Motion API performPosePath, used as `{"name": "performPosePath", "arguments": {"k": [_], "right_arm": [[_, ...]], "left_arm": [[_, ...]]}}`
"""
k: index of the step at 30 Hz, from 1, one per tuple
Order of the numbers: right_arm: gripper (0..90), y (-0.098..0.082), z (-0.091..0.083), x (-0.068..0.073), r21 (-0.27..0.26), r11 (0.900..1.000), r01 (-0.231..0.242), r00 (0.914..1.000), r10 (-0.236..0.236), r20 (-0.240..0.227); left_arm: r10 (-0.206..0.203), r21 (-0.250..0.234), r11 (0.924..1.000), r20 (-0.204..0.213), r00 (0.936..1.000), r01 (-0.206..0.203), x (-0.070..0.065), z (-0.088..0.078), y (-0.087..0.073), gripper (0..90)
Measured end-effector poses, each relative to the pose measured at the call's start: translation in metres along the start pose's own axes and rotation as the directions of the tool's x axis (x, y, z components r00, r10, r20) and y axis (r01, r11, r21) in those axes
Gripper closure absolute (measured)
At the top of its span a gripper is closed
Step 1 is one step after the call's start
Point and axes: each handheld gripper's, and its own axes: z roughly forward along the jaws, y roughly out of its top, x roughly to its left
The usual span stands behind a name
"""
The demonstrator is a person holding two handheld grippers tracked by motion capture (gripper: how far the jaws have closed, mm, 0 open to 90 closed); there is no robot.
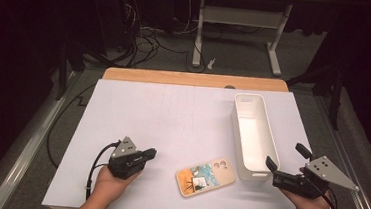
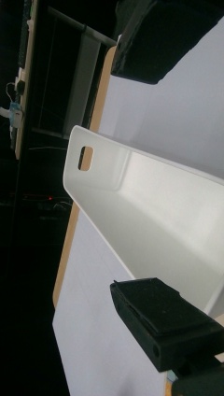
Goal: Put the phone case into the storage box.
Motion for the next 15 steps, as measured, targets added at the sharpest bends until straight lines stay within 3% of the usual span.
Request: {"name": "performPosePath", "arguments": {"k": [2,6,9,11,15], "right_arm": [[0.8,0.0,0.0,0.0,-0.001,1.0,0.001,1.0,-0.001,0.0],[0.8,0.001,0.0,0.001,-0.003,1.0,0.007,1.0,-0.007,-0.004],[0.8,0.0,0.0,0.001,-0.004,1.0,0.007,1.0,-0.007,-0.005],[0.8,0.0,0.0,0.001,-0.003,1.0,0.006,1.0,-0.006,-0.004],[0.8,0.0,0.0,0.001,-0.004,1.0,0.007,1.0,-0.007,-0.003]], "left_arm": [[0.002,-0.015,0.9999,-0.015,0.9999,-0.002,0.004,-0.005,-0.002,79.4],[-0.041,-0.044,0.9982,-0.028,0.9988,0.04,0.013,-0.012,-0.007,63.4],[-0.004,-0.051,0.9987,-0.054,0.9985,0.001,0.012,-0.011,-0.01,46.4],[-0.008,-0.043,0.9991,-0.048,0.9988,0.006,0.012,-0.009,-0.011,38.0],[0.0,-0.055,0.9985,-0.052,0.9986,-0.003,0.012,-0.008,-0.011,29.8]]}}
